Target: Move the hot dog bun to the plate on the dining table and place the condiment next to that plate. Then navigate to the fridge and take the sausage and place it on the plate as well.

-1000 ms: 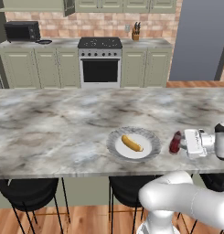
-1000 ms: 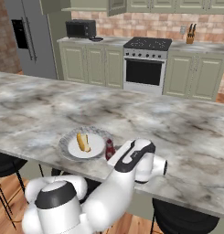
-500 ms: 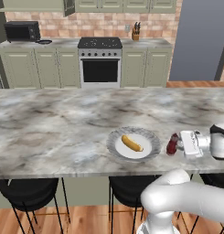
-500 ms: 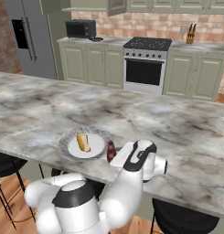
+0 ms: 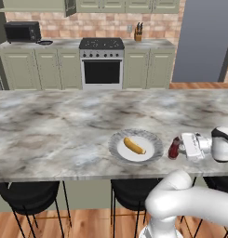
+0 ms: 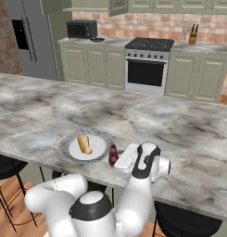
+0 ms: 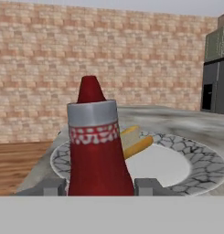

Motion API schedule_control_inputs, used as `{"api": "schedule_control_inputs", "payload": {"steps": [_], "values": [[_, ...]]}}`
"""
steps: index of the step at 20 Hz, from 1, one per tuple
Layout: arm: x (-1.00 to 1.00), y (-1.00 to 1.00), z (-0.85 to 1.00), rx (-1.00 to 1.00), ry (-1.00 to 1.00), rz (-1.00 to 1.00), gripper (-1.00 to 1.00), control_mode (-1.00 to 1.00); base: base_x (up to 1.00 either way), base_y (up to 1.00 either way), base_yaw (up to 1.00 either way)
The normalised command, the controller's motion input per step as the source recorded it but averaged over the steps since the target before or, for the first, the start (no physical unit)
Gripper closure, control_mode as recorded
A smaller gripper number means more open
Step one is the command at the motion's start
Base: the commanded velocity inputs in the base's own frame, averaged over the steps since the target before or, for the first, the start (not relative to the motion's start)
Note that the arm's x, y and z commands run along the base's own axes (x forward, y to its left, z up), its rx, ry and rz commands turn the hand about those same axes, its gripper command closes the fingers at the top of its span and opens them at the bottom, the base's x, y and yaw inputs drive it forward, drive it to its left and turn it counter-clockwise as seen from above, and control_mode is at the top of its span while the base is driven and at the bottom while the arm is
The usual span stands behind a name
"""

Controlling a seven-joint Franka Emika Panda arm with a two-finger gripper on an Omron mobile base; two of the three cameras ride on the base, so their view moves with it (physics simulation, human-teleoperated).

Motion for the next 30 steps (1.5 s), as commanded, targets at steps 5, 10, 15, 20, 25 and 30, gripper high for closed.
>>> {"api": "schedule_control_inputs", "payload": {"steps": [5,10,15,20,25,30], "values": [[0.17,0.0,-0.26,0.0,-0.01,0.01,1.0,-1.0,0.0,0.0,0.0],[-0.02,-0.02,-0.26,0.0,-0.04,0.02,-1.0,-1.0,0.0,0.0,0.0],[-0.01,-0.03,-0.01,0.0,-0.03,0.0,-1.0,-1.0,0.0,0.0,0.0],[-0.05,-0.19,0.07,0.0,-0.01,0.0,-1.0,-1.0,0.0,0.0,0.0],[-0.1,-0.25,0.38,0.0,-0.01,0.0,-1.0,-1.0,0.0,0.0,0.0],[-0.22,-0.15,0.71,0.0,-0.06,0.0,-1.0,-1.0,0.0,0.0,0.0]]}}
